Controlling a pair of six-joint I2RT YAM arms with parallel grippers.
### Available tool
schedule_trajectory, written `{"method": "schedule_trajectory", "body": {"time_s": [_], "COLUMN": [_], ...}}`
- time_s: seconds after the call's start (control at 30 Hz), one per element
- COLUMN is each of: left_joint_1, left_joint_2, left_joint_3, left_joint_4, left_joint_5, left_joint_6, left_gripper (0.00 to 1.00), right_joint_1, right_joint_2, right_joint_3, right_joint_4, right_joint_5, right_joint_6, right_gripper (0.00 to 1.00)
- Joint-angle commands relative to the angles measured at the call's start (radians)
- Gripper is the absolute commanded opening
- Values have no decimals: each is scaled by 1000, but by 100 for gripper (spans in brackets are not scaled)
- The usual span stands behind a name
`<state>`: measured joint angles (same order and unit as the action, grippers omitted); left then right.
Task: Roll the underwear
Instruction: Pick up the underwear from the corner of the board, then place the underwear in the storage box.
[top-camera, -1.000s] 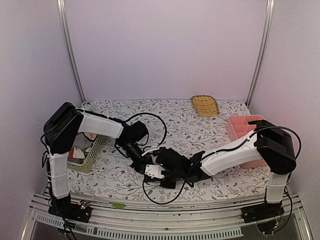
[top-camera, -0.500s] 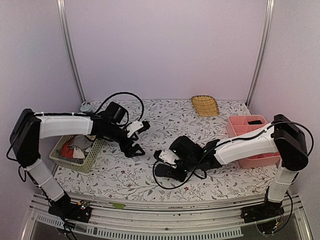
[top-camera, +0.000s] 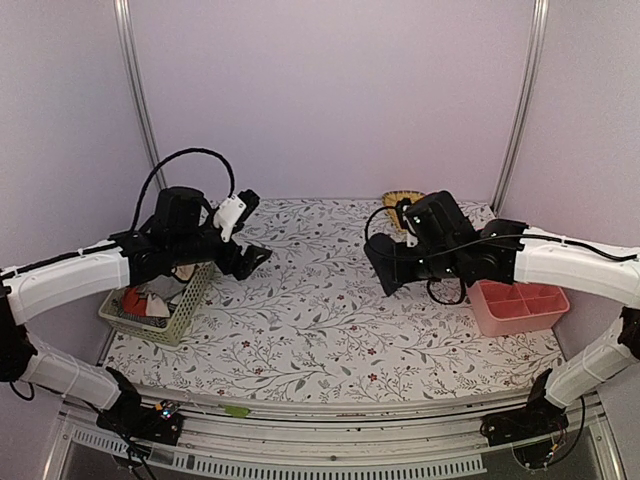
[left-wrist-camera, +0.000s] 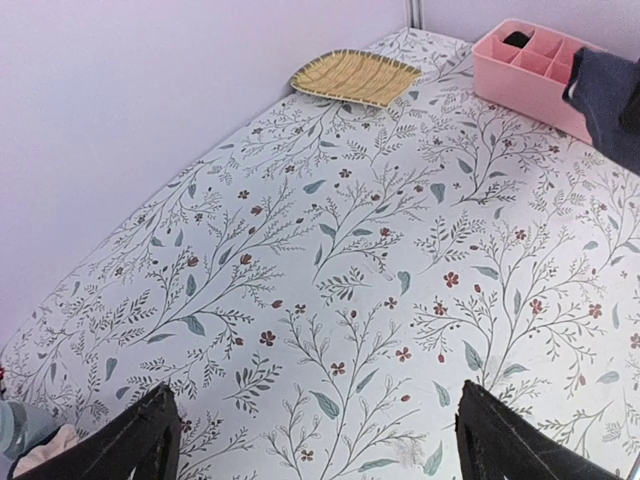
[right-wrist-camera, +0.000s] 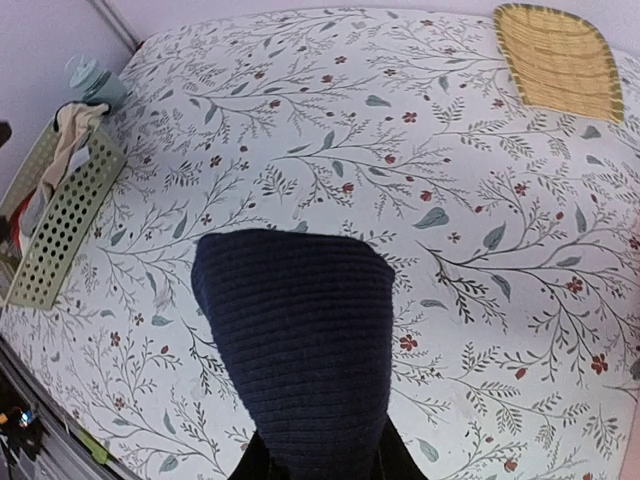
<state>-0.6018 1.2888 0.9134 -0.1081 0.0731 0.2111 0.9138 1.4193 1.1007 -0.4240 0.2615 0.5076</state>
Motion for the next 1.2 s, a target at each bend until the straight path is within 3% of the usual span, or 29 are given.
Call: {"method": "schedule_trajectory", "body": {"time_s": [0.0, 0.3, 0.57, 0.8, 1.17], "left_joint_1": [13, 13, 10, 11, 11], "left_joint_2": [-61, -216, -291, -271, -215], "left_joint_3": [-25, -78, -133, -113, -115], "left_joint_4": [16, -1, 32, 30, 27], "left_joint_5": [-5, 30, 77, 20, -9], "left_joint_6": [-79, -183, -223, -199, -180], "left_gripper": [96, 96, 96, 96, 96], "right_joint_1": [-52, -197, -535, -816, -918], "right_joint_2": [-20, -148, -212, -39, 303], "right_joint_3": [149, 207, 235, 289, 562], "right_joint_4": [-288, -584, -748, -794, -859], "right_joint_5": [143, 219, 265, 157, 180], "right_joint_6": [282, 612, 841, 975, 1082], "right_gripper": [0, 0, 0, 0, 0]}}
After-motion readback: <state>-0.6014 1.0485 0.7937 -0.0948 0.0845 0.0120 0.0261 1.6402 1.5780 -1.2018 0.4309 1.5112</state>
